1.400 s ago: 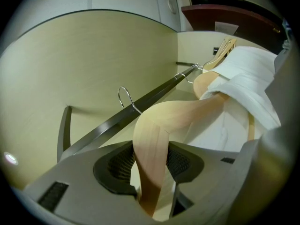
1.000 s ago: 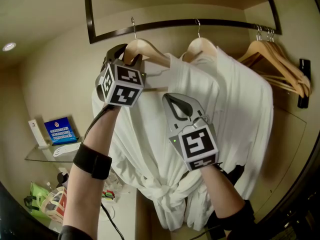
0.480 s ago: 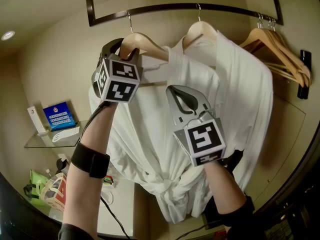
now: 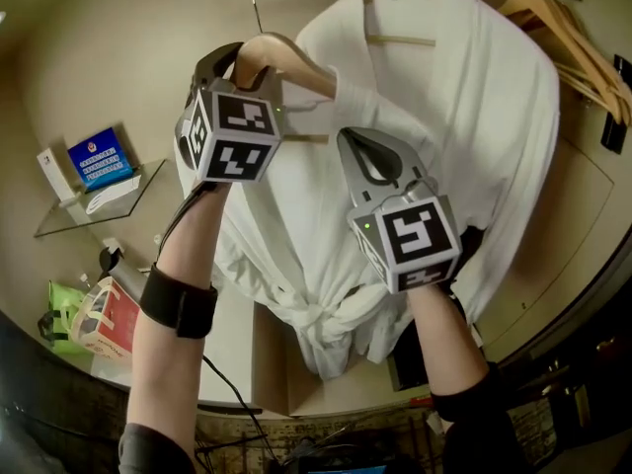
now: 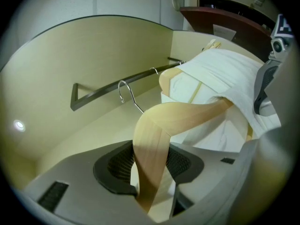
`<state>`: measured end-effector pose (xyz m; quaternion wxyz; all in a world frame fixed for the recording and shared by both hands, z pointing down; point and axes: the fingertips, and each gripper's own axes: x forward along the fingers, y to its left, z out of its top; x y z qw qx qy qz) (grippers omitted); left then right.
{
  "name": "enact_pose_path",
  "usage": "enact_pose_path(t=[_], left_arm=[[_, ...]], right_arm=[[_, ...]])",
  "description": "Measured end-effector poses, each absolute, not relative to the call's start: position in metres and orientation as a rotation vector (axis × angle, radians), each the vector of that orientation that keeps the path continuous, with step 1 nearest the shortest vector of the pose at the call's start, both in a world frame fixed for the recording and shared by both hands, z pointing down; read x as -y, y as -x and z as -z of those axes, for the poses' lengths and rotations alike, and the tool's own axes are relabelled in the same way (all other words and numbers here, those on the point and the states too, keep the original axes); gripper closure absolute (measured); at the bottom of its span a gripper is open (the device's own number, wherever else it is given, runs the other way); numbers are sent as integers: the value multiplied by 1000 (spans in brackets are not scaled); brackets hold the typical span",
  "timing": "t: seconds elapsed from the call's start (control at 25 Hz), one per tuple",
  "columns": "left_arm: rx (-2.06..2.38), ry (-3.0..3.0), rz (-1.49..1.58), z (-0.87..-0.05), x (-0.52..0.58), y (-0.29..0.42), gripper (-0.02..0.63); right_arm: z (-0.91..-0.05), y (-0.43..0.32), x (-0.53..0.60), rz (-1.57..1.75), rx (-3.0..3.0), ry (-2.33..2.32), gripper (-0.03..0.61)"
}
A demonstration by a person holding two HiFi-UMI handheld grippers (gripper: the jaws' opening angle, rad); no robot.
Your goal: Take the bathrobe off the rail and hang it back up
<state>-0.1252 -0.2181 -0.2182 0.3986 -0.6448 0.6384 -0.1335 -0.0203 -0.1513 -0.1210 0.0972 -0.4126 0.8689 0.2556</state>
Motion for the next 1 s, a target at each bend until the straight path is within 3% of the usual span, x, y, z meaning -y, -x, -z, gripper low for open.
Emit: enact_pose_path(t=[1.0], left_arm=[[-1807,1741,541,-66,206,166,428]], right_arm=[[-128,56,152,-392,-2962,1217,554]])
